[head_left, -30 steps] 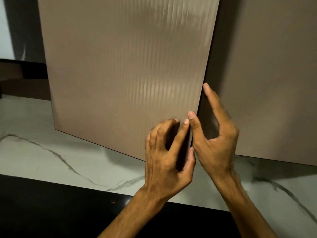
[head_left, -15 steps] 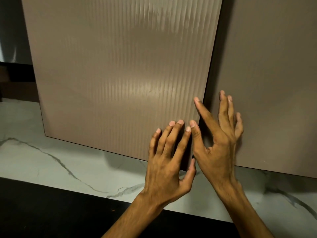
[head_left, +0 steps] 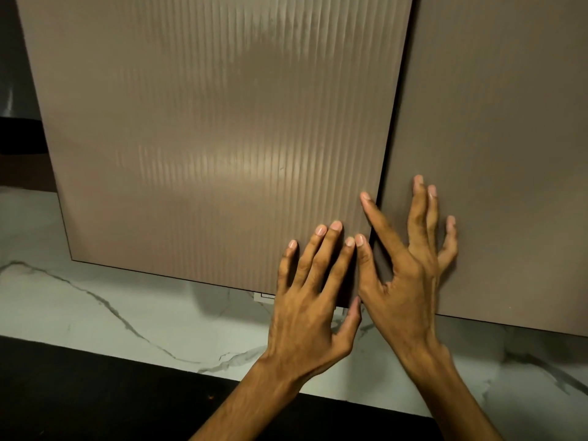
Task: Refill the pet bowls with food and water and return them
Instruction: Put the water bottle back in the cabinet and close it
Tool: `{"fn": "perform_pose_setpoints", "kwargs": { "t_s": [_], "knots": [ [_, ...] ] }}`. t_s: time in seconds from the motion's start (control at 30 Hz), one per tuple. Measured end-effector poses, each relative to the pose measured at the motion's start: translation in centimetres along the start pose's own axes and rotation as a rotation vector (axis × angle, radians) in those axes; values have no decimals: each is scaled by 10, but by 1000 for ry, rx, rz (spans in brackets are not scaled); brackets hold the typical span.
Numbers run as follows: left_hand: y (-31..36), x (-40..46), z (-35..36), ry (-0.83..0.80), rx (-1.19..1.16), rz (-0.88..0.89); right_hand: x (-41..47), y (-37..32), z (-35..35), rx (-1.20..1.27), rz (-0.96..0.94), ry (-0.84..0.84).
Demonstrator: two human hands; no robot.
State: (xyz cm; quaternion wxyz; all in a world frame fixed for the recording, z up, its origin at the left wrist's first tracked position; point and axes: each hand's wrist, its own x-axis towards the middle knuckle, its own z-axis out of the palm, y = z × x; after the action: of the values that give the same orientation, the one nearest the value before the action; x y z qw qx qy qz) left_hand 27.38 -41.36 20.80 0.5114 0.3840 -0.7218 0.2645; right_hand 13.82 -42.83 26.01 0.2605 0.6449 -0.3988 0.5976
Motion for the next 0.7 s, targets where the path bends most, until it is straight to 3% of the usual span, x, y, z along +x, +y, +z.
{"fn": "perform_pose_setpoints", "kwargs": {
  "t_s": [0.7],
  "knots": [
    [-7,1,10,-15,4,-15,-3,7,7,-146,-24,-7]
  ]
}}
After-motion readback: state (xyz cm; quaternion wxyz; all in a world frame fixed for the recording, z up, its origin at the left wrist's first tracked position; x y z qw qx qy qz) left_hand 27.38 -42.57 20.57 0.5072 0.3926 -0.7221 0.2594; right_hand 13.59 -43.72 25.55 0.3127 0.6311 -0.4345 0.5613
